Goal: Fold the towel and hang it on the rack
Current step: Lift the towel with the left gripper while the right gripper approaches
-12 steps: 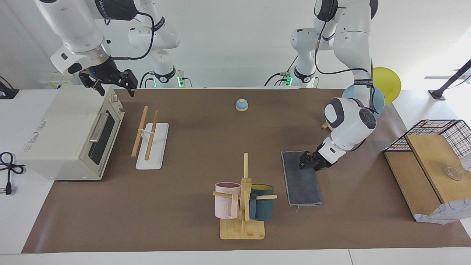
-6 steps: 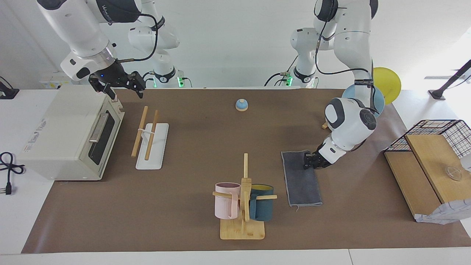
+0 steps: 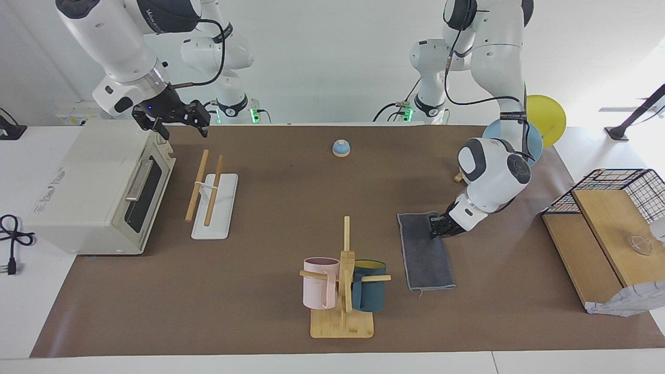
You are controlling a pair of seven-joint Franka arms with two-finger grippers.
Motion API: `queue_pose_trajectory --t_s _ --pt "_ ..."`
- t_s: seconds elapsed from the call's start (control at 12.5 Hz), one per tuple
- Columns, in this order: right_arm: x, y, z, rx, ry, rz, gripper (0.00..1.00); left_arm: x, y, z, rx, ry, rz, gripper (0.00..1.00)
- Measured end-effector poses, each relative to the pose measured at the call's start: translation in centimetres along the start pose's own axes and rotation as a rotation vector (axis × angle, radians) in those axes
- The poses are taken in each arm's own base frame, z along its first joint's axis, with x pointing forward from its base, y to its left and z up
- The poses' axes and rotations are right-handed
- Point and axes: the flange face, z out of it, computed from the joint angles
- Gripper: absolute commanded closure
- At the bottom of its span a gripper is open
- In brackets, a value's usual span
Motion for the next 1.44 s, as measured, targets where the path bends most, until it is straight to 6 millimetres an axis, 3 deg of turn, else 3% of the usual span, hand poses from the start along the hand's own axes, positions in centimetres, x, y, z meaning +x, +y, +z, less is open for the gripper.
queue_pose_trajectory --t_s 0.24,0.56,0.96,1.44 --pt "-0.2 -0.3 0.4 0.036 0.0 0.01 0.0 0.5 0.2 -1.1 -0.008 -0.018 -0.083 1.0" --pt "-0.6 -1.2 2.0 0.149 -0.006 0.143 0.0 1.5 2.4 -7.2 0.031 -0.016 -0.304 1.0" --pt "-1.2 -2.1 3.3 0.289 -0.038 0.329 0.0 0.9 7.1 -14.7 0.068 -0.029 -0.642 1.0" --pt "-1.7 -2.9 4.7 0.497 -0.078 0.61 0.0 -0.5 13.6 -20.2 0.023 0.037 -1.196 1.0"
